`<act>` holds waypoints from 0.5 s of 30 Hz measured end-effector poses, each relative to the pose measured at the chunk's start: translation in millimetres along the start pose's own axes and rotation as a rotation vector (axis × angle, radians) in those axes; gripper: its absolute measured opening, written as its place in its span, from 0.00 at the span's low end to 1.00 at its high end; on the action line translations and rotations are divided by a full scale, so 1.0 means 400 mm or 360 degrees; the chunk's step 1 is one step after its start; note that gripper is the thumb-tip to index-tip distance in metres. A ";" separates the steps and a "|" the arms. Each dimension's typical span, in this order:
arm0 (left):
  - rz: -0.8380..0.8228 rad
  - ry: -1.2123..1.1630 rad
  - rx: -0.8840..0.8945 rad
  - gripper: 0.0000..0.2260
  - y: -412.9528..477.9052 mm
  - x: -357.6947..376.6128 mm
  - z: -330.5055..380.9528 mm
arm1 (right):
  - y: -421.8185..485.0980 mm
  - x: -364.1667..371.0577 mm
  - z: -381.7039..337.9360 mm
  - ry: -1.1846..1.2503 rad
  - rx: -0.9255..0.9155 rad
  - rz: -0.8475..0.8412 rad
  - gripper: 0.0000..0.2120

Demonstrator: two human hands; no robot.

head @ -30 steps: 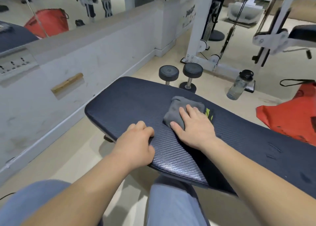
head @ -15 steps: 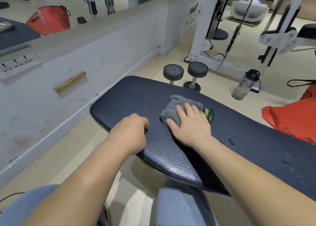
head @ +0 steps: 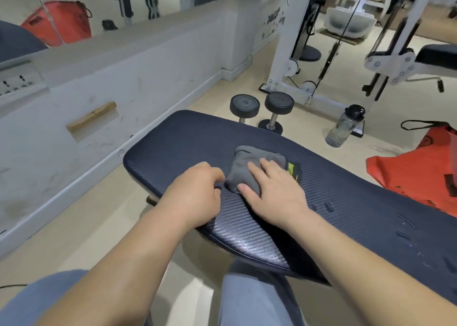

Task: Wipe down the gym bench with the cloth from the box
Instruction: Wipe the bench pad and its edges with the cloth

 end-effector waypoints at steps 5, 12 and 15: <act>0.0066 -0.0086 0.0108 0.11 0.003 0.018 0.073 | -0.179 0.032 0.003 0.0058 -0.0356 -0.0020 0.37; 0.0035 -0.0173 0.0332 0.13 0.031 0.109 0.217 | -0.092 -0.014 0.289 0.0033 0.0078 0.0010 0.45; 0.0050 -0.0184 0.0336 0.13 0.042 0.130 0.248 | -0.079 -0.002 0.296 0.0071 0.0311 0.0044 0.47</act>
Point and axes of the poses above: each hand's wrist, its own y-axis towards the middle knuckle, its own x-axis out of the palm, z = x × y, the point moved 8 cm from there along y, towards the middle knuckle, and after that the axes turned 10 degrees about x, right-handed, at the moved point
